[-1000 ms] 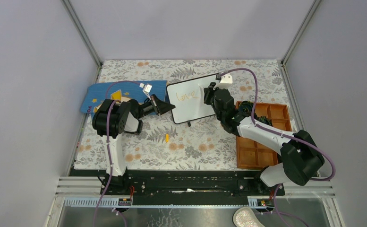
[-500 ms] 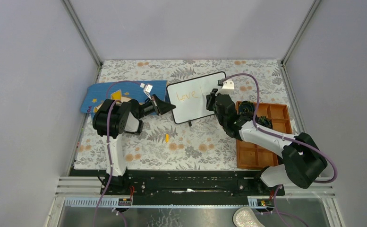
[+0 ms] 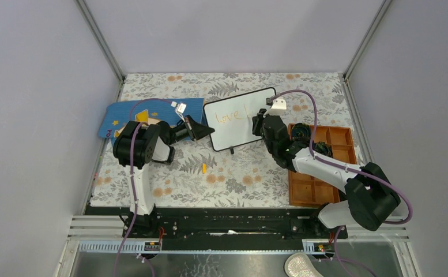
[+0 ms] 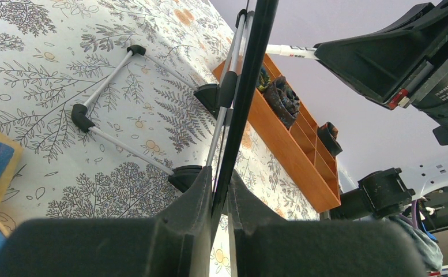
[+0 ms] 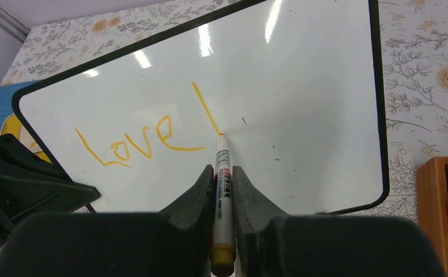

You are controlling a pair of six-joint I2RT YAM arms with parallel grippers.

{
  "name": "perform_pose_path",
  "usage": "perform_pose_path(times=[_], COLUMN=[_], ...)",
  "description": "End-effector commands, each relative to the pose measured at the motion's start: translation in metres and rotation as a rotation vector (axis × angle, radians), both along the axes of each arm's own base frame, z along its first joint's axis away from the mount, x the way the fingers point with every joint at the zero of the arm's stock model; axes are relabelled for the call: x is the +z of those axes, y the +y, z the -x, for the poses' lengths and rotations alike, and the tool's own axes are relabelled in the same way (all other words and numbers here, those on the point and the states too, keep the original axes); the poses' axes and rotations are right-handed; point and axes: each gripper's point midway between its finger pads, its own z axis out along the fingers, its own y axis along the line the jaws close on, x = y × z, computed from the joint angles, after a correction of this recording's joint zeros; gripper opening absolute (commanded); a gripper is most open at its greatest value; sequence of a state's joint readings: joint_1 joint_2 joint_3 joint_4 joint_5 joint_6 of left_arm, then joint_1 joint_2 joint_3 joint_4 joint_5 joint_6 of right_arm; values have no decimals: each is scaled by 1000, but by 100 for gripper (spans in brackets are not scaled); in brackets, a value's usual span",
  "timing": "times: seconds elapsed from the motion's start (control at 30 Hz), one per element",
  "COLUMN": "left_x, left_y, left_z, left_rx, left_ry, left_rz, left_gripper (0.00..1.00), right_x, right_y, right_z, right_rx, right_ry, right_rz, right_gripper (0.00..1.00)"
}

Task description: Write a sentence on the whiteboard

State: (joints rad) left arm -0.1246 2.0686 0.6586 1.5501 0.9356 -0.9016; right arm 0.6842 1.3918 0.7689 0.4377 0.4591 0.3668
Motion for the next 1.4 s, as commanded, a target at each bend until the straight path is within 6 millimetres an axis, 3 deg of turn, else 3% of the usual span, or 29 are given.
perform_pose_path(times=[0.0,0.6,1.37], left_x=[-1,-2,-1], left_y=[-2,-2,-2], left_z=[9,9,9], left_rx=[-23,-24,-21], left_ry=[-10,-6,-7], left_rz=[-5,-6,-6], left_gripper=[8,8,7], right_x=[35,43,10], right_y=[-2,-6,-17], right_z=[-13,-23,-5], right_rx=[-38,-72,-65], right_ry=[-71,-96,-20], right_rz=[-27,9,38], right_gripper=[0,0,0])
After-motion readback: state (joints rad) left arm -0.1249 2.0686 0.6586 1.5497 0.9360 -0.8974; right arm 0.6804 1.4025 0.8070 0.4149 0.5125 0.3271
